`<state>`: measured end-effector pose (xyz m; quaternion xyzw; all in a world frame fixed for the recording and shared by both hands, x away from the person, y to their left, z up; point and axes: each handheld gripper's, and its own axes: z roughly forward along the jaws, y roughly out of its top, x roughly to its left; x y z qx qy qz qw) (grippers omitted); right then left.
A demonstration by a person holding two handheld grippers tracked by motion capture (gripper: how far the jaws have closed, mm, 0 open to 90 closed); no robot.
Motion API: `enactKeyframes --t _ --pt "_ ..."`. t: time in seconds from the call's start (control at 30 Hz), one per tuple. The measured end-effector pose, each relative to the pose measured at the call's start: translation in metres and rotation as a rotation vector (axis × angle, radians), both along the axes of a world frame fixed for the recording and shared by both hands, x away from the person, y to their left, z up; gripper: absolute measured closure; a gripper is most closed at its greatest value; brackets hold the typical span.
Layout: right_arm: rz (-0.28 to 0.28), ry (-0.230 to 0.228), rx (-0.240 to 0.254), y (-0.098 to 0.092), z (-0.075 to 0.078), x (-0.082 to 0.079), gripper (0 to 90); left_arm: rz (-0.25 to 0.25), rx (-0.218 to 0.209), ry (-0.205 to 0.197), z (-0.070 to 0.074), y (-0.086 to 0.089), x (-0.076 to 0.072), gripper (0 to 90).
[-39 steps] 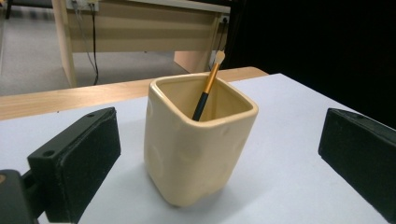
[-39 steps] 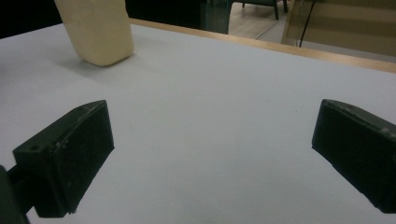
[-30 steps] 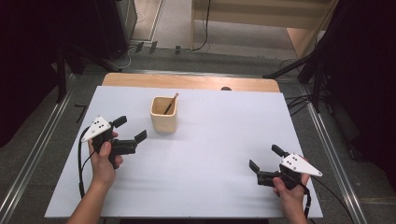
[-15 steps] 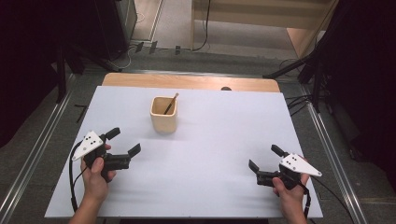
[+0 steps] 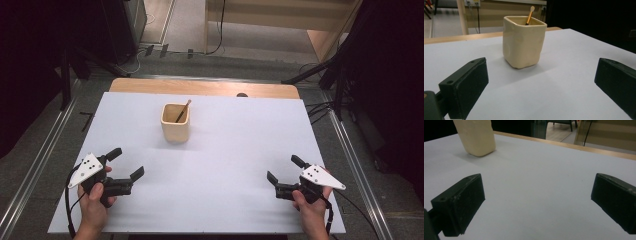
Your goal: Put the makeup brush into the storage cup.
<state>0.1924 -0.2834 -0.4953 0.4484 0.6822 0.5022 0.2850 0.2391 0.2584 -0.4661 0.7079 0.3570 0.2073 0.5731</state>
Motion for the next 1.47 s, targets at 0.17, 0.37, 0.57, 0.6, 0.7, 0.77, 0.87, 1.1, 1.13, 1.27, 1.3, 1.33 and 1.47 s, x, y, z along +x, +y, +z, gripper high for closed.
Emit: enactKeyframes --t 0.17,0.37,0.57,0.6,0.7,0.77,0.87,1.1,1.13,1.27,1.3,1.33,1.47 --pt "0.0 0.0 -0.002 0.0 0.0 0.0 0.0 0.011 0.006 0.008 -0.002 0.008 -0.007 0.0" --pt "-0.001 -0.001 -0.001 0.0 0.001 0.0 0.0 0.026 0.014 0.002 -0.003 0.017 -0.014 0.0" --pt "0.0 -0.003 -0.004 0.001 0.001 0.0 0.0 0.033 0.025 0.004 -0.006 0.02 -0.018 0.0" --pt "0.0 -0.003 -0.005 0.001 0.0 0.0 0.0 0.035 0.028 0.002 -0.006 0.02 -0.019 0.0" --pt "-0.001 -0.001 0.0 0.001 0.001 0.0 0.0 0.038 0.024 -0.002 -0.006 0.022 -0.019 0.0" --pt "-0.001 -0.001 0.001 0.001 0.0 0.0 0.0 0.046 0.027 -0.006 -0.005 0.025 -0.019 0.0" --pt "-0.001 0.0 0.002 0.0 0.0 0.0 0.0 0.054 0.028 -0.008 -0.005 0.028 -0.018 0.0" --pt "-0.007 -0.009 0.003 -0.001 0.001 0.0 0.0 0.064 0.024 -0.01 -0.005 0.032 -0.017 0.0" --pt "-0.008 -0.009 0.003 -0.001 0.001 0.0 0.0 0.066 0.021 -0.008 -0.005 0.033 -0.017 0.0" --pt "-0.012 -0.009 0.005 -0.002 0.002 0.0 0.0 0.068 0.023 -0.006 -0.006 0.034 -0.016 0.0" --pt "-0.013 -0.009 0.004 -0.002 0.002 0.0 0.0 0.069 0.023 -0.005 -0.006 0.034 -0.016 0.0" --pt "-0.012 -0.01 0.003 -0.002 0.002 0.0 0.0 0.069 0.022 -0.005 -0.006 0.034 -0.016 0.0" --pt "-0.013 -0.016 0.002 -0.002 0.002 -0.001 0.0 0.069 0.024 -0.005 -0.006 0.034 -0.015 0.0"
